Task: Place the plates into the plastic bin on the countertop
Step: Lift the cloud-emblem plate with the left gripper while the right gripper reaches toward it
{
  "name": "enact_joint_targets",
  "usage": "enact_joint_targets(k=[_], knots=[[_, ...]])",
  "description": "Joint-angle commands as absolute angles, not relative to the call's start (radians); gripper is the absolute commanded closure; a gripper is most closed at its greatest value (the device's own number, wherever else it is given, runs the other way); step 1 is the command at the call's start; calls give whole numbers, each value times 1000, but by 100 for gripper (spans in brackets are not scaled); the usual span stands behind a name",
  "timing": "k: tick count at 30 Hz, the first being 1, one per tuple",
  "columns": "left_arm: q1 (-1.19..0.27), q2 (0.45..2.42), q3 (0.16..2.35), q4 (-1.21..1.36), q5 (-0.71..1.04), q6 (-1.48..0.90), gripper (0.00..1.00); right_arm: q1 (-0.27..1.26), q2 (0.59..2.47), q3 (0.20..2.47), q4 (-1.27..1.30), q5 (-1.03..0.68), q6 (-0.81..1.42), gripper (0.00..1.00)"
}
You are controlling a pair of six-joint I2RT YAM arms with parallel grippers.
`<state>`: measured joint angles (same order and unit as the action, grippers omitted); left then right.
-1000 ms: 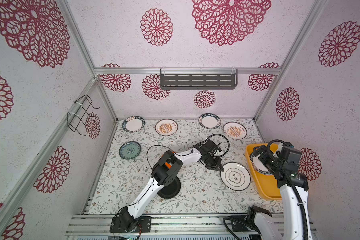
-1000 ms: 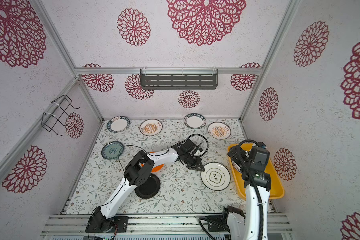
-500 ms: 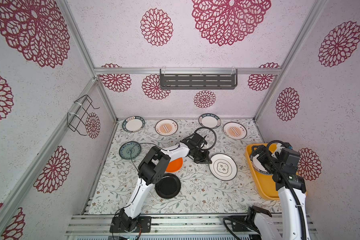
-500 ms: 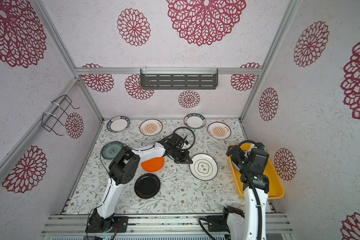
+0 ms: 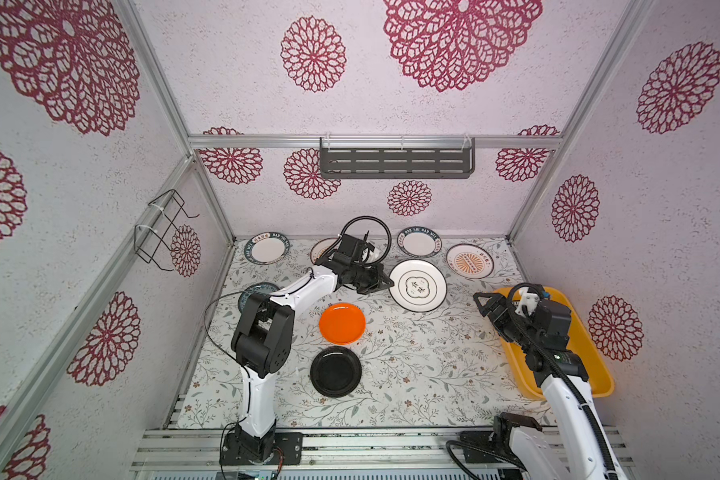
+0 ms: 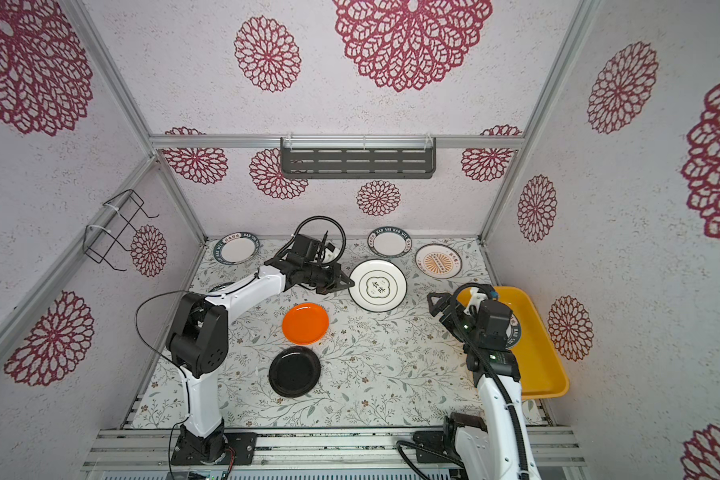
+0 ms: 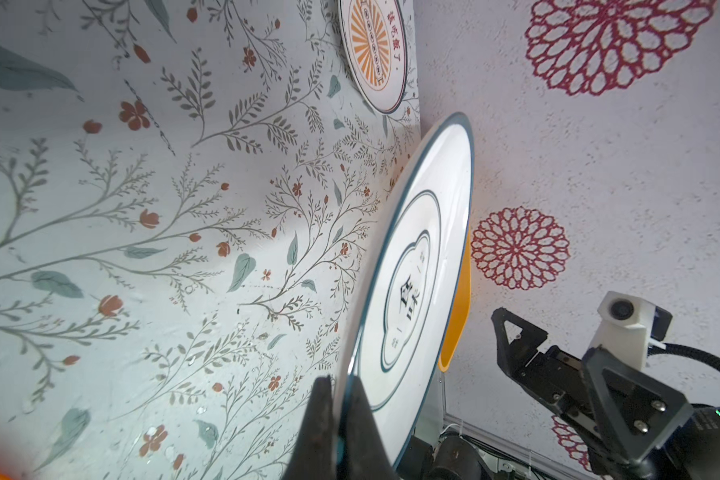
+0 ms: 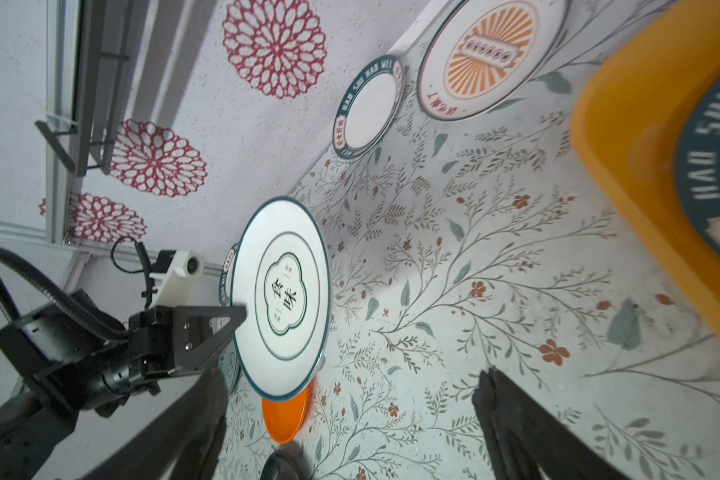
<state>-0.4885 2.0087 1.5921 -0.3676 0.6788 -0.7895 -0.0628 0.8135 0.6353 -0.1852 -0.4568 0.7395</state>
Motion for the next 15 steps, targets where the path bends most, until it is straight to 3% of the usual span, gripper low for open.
enact_joint_targets(k=[1, 7, 15], knots=[[-468, 1974, 1619, -323, 746, -805, 100, 50, 863, 633, -32, -416, 790, 4], [-465, 1974, 1608, -296, 761, -844, 100, 182, 1042, 626, 162, -354, 856, 12], [-471, 1905, 1524, -205, 760, -898, 100, 201, 1173, 681, 202, -344, 869, 38]])
